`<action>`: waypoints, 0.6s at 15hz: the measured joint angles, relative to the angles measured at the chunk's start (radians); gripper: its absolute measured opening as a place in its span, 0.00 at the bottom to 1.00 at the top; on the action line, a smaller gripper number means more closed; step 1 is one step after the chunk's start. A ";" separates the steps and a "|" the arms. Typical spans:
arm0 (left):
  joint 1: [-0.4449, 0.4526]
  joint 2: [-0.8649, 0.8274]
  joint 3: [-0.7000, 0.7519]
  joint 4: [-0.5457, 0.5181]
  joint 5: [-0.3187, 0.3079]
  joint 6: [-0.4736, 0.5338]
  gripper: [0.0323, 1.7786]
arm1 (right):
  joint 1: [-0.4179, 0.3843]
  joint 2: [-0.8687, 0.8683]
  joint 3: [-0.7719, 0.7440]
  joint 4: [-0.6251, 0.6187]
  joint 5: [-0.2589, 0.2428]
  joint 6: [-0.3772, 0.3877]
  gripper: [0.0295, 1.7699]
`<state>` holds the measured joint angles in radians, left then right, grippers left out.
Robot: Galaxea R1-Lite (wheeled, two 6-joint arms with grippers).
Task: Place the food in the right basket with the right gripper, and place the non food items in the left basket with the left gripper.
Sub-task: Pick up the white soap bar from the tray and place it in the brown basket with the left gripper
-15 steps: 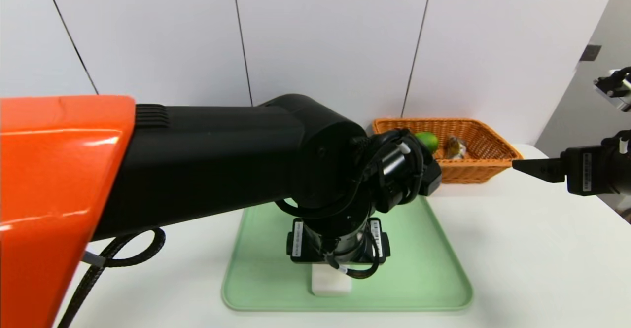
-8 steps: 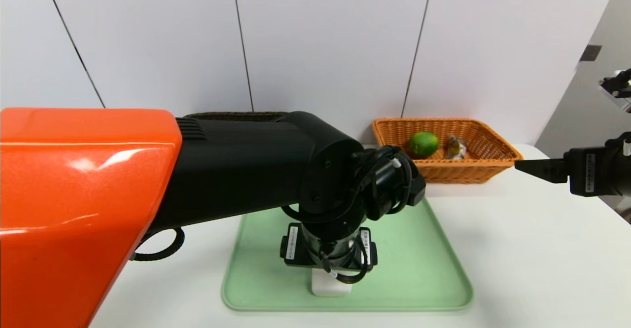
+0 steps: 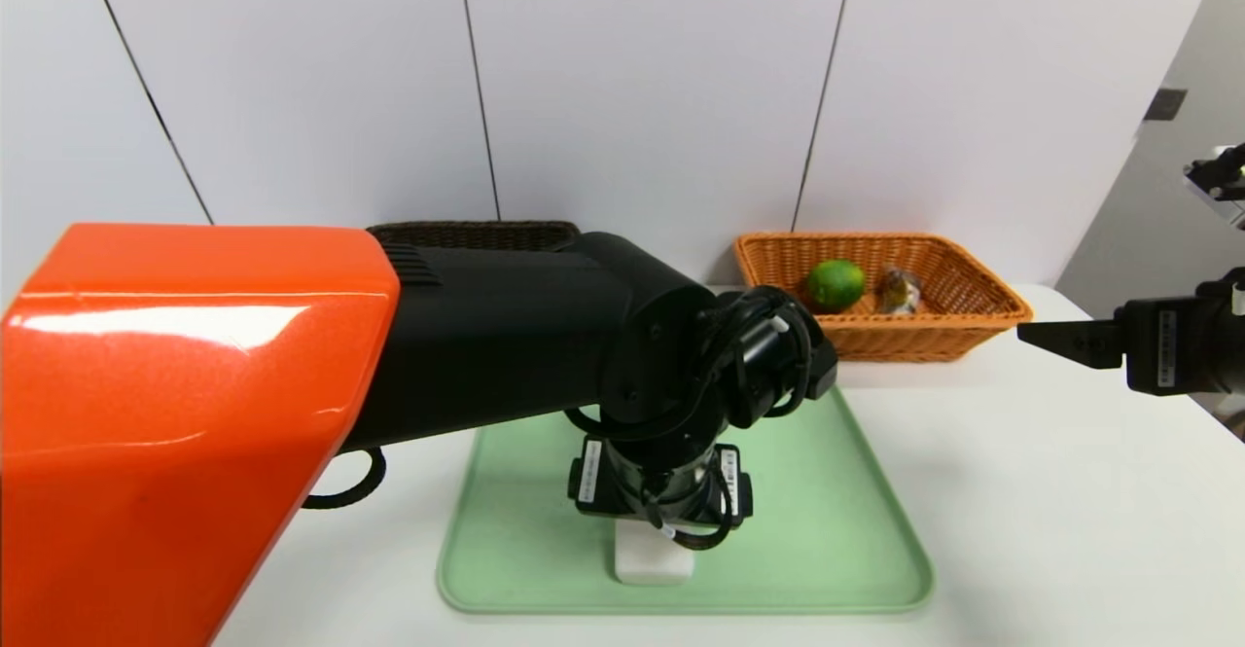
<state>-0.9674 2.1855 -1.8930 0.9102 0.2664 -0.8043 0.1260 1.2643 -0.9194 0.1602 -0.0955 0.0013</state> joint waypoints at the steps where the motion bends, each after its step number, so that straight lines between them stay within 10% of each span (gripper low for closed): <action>1: 0.002 0.001 0.001 -0.008 -0.010 0.006 0.95 | 0.000 -0.001 0.000 0.000 0.000 0.000 0.96; 9: 0.021 0.027 0.011 -0.009 -0.013 0.009 0.95 | -0.005 -0.006 0.021 -0.002 0.003 0.000 0.96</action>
<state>-0.9468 2.2123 -1.8819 0.9015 0.2534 -0.7955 0.1206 1.2581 -0.8985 0.1583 -0.0928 0.0017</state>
